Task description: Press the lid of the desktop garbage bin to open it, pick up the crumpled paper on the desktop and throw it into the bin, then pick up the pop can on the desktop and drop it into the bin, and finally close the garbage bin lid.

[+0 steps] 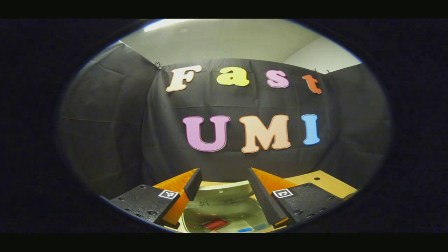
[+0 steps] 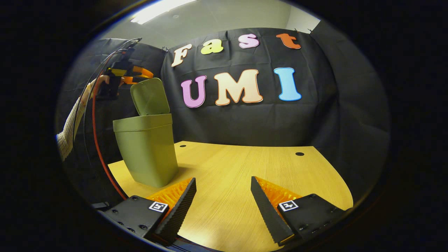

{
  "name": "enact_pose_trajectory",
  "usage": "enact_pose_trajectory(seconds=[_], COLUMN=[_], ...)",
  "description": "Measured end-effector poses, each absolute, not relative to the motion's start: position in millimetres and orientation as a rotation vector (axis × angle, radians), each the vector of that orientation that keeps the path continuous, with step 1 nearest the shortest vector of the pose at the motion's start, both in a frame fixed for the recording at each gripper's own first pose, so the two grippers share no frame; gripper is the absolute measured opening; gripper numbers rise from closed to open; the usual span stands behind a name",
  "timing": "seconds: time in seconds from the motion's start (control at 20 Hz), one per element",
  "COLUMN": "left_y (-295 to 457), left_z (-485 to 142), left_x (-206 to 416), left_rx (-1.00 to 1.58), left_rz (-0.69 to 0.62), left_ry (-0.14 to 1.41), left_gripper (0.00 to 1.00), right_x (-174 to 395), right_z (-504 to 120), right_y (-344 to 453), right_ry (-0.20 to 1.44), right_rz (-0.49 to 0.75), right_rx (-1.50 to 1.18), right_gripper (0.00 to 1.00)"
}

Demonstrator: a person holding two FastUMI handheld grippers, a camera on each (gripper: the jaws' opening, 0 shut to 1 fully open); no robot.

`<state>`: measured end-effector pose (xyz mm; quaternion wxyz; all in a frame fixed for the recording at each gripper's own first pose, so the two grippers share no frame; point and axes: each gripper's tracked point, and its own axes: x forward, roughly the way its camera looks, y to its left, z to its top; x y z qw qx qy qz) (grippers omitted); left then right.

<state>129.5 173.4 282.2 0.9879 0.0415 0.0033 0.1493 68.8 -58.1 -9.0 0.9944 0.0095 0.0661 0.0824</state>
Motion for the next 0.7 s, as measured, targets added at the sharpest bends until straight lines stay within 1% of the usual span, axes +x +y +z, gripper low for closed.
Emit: enact_pose_trajectory(seconds=[0.05,0.1,0.2,0.25,0.3,0.35,0.4,0.45,0.5,0.55,0.6,0.7], left_y=[167,160,146,142,139,139,140,140,139,138,137,139], left_z=[275,265,238,223,209,196,183,171,162,154,147,138], left_x=[121,115,103,99,96,93,92,90,88,86,85,81], left_rx=[0.095,0.091,0.062,0.047,0.041,0.042,0.043,0.038,0.028,0.02,0.018,0.019], left_rz=[0.281,0.262,0.225,0.212,0.204,0.202,0.209,0.21,0.211,0.21,0.212,0.229], left_ry=[0.0,0.005,0.023,0.035,0.044,0.053,0.063,0.074,0.08,0.089,0.089,0.09], left_gripper=[0.84,0.81,0.81,0.82,0.82,0.83,0.87,0.83,0.83,0.88,0.83,0.83], right_x=[69,68,68,68,68,68,67,67,68,69,69,70], right_z=[-9,-10,-9,-9,-9,-8,-9,-9,-9,-9,-12,-14], right_y=[-58,-57,-56,-55,-55,-55,-54,-54,-54,-55,-54,-55], right_ry=[0.132,0.133,0.134,0.135,0.134,0.134,0.134,0.132,0.133,0.136,0.14,0.149], right_rz=[0.164,0.166,0.171,0.172,0.173,0.175,0.178,0.178,0.177,0.176,0.175,0.173], right_rx=[0.017,0.017,0.017,0.015,0.015,0.016,0.017,0.015,0.013,0.012,0.013,0.014], right_gripper=[0.99,0.99,0.99,0.96,0.96,0.96,0.98,0.98,0.98,0.99,0.98,0.98])
